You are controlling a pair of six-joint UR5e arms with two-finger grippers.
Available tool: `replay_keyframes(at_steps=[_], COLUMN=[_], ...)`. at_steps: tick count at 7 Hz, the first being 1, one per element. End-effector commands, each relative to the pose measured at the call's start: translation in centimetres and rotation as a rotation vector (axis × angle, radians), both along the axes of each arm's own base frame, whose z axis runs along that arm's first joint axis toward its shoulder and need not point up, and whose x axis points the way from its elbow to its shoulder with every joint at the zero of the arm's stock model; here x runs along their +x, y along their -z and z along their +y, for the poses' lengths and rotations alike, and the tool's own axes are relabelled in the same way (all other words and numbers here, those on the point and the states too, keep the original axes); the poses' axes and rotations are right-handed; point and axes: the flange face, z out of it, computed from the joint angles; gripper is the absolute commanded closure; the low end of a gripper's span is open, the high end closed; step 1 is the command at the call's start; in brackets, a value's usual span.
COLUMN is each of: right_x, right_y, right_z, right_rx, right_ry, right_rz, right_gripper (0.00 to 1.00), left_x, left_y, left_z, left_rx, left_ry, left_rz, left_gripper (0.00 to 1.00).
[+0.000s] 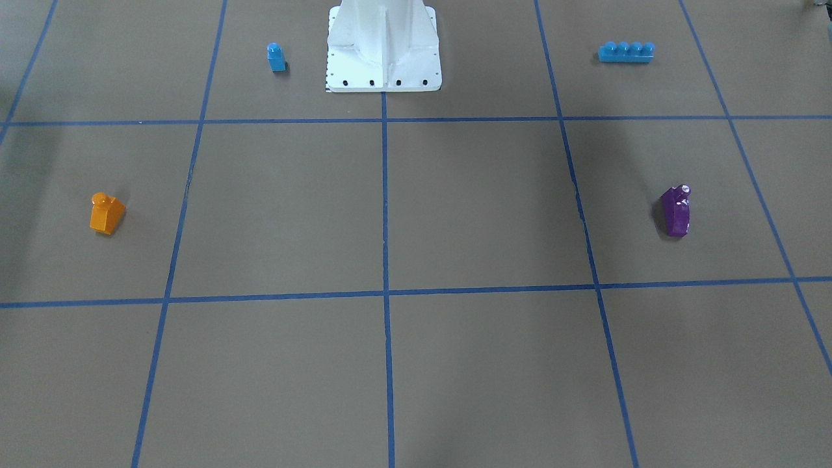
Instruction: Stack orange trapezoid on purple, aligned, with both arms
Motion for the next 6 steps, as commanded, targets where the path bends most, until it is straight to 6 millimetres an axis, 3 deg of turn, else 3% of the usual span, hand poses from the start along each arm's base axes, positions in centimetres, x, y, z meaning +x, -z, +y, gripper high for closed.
replay_keyframes(at_steps=[1,2,4,6], right_x=[0.0,0.0,-0.5,-0.7], right_y=[0.9,1.2,3.1,3.1], right_z=[-0.7,-0.9,-1.9,-2.0], right_rx=[0.02,0.025,0.063,0.061], right_ry=[0.001,0.001,0.011,0.013], right_rz=[0.0,0.0,0.003,0.0], right_gripper=[0.0,0.0,0.0,0.0], left_x=[6.2,6.9,11.2,18.5], left_y=[2.8,1.6,-0.2,-0.7], left_z=[0.3,0.4,3.8,6.3], left_rx=[-0.051,-0.064,-0.095,-0.115], left_ry=[0.015,0.042,0.117,0.164], left_rz=[0.074,0.086,0.141,0.11], left_gripper=[0.0,0.0,0.0,0.0])
